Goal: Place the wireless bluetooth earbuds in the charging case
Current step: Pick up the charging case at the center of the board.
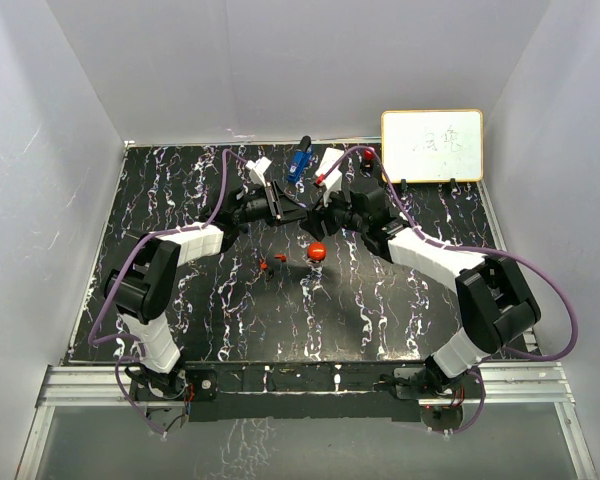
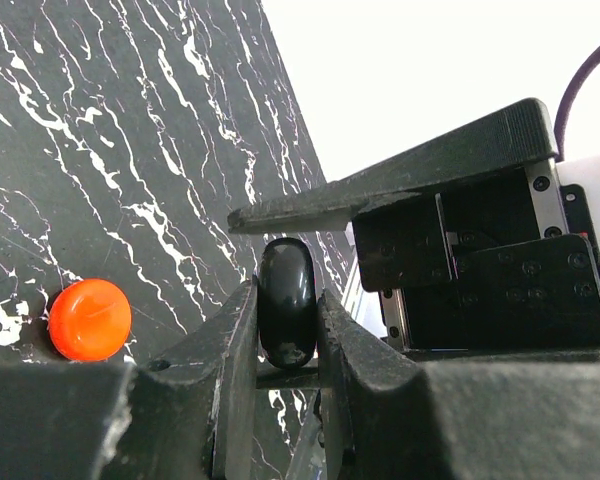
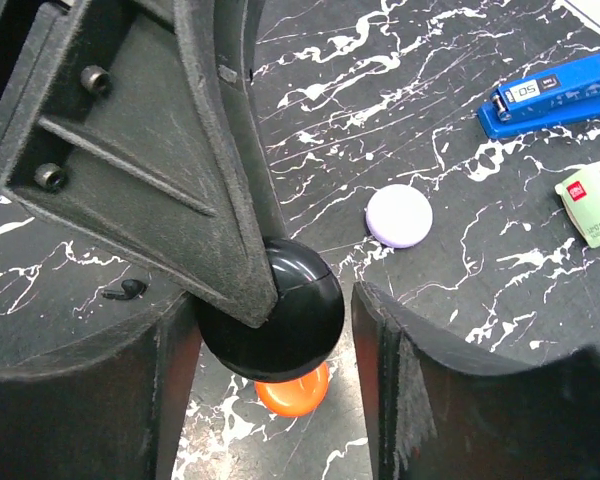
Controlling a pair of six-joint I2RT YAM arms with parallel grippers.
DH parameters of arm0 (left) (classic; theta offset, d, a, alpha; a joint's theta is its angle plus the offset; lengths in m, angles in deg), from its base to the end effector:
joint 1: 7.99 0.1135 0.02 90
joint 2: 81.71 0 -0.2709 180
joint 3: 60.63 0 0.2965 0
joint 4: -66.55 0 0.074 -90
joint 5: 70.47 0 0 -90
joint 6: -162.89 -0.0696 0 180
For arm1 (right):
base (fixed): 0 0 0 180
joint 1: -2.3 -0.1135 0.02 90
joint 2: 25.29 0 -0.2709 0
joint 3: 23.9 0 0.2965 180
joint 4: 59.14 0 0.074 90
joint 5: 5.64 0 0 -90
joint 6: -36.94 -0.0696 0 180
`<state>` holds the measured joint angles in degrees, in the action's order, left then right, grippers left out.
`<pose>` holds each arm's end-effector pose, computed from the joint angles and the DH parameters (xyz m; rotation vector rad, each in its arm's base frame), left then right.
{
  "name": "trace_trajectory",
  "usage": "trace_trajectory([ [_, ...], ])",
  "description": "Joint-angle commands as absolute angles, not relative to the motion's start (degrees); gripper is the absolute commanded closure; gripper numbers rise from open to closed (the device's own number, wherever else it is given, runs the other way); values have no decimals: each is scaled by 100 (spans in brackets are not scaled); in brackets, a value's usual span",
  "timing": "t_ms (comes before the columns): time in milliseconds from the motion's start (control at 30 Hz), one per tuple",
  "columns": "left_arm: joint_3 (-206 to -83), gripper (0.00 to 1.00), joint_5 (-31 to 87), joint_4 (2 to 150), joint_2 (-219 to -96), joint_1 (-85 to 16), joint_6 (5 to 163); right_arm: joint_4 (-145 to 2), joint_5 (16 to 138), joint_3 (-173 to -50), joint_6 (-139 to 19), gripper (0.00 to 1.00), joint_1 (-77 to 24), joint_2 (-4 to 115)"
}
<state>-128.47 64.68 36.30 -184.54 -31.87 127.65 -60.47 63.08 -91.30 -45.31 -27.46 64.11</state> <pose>0.3876 -0.2256 0.1974 0.1847 1.9174 -1.6280 0.3517 0.2302 0.2183 -0.8706 1.8009 0.6153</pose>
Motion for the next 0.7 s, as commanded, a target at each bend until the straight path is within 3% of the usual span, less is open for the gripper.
trace_trajectory([
  [0,-12979,100,6627,3519,-18367,-3239,12833,-5758,6390,-9445,-4498,47,-2740,6451],
  [167,-12981,100,6604,3525,-18341,-3240,12835,-5754,6421,-9422,-4483,68,-2741,6415],
  [300,-12970,75,6560,3481,-18308,-3241,12851,-5725,6424,-9287,-4409,79,-2741,6292],
  [467,-12947,56,6513,3393,-18240,-3238,12853,-5526,6465,-9006,-4341,86,-2741,6149],
  [667,-12898,55,6456,3252,-18184,-3237,12895,-5456,6409,-8882,-4289,90,-2738,6057],
])
